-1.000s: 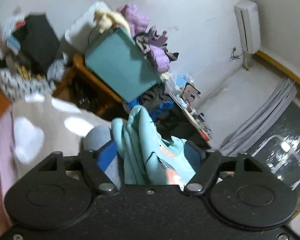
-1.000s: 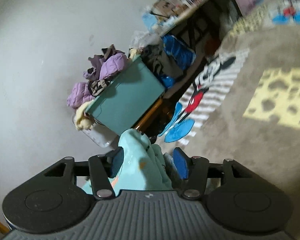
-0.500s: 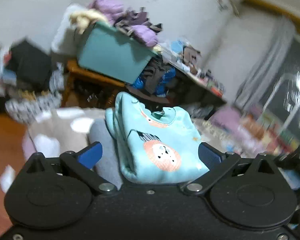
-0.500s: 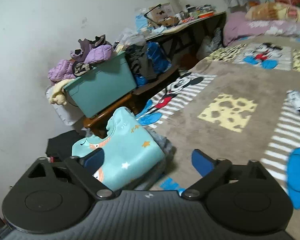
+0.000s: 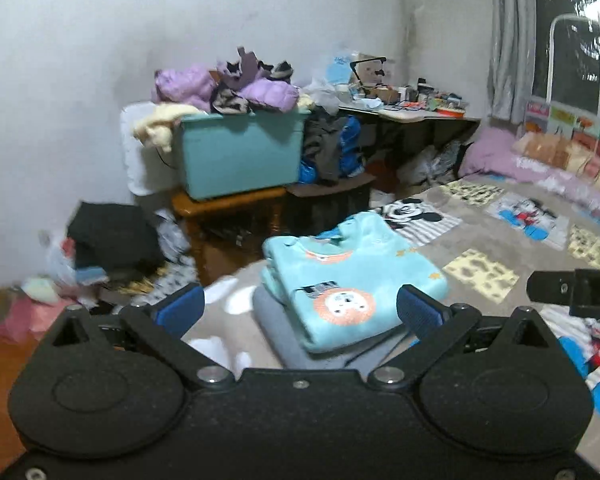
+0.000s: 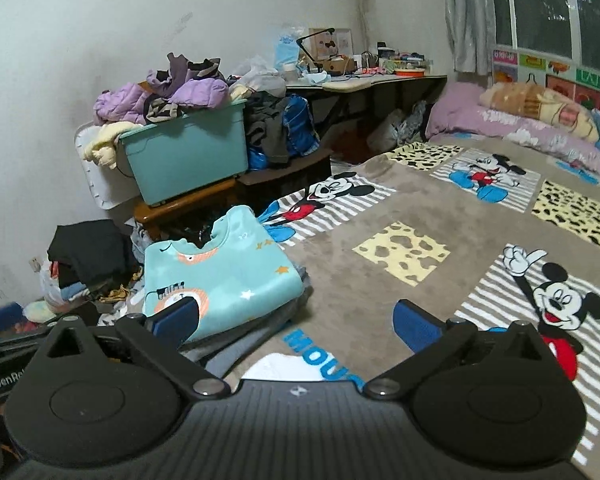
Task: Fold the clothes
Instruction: 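Open both grippers and withdraw from the stacked sweatshirt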
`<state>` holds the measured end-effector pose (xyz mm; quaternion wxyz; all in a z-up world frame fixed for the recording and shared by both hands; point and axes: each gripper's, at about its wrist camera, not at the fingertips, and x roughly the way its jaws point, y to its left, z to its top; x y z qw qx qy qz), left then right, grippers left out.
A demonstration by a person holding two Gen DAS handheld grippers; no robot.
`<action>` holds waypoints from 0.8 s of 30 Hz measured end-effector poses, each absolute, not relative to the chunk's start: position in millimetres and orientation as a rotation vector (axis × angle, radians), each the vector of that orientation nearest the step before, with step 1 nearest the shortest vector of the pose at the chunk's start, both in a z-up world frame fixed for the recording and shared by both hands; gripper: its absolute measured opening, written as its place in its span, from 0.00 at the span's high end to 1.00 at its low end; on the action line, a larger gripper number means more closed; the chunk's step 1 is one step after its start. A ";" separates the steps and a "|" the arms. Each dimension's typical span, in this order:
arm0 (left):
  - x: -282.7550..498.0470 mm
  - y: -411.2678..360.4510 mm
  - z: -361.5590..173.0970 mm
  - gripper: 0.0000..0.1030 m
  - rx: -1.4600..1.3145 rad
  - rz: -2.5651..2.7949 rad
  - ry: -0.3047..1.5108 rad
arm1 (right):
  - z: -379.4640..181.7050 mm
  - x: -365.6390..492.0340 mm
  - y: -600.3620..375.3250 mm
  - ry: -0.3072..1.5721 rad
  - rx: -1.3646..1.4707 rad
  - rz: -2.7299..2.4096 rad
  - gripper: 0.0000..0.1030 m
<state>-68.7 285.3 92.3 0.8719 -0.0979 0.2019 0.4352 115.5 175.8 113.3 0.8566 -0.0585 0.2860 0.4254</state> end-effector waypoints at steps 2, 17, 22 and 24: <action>-74.7 284.7 94.8 0.00 -0.211 0.908 0.424 | 115.2 109.1 175.5 0.594 -0.138 0.896 0.00; -96.9 285.4 107.4 0.00 -0.188 0.909 0.450 | 117.6 68.5 186.9 0.596 -0.173 0.955 0.00; -100.2 282.9 108.6 0.00 -0.179 0.886 0.463 | 120.8 63.4 182.6 0.590 -0.166 0.954 0.00; -100.4 282.0 109.1 0.00 -0.178 0.877 0.465 | 121.5 62.6 180.1 0.589 -0.161 0.950 0.00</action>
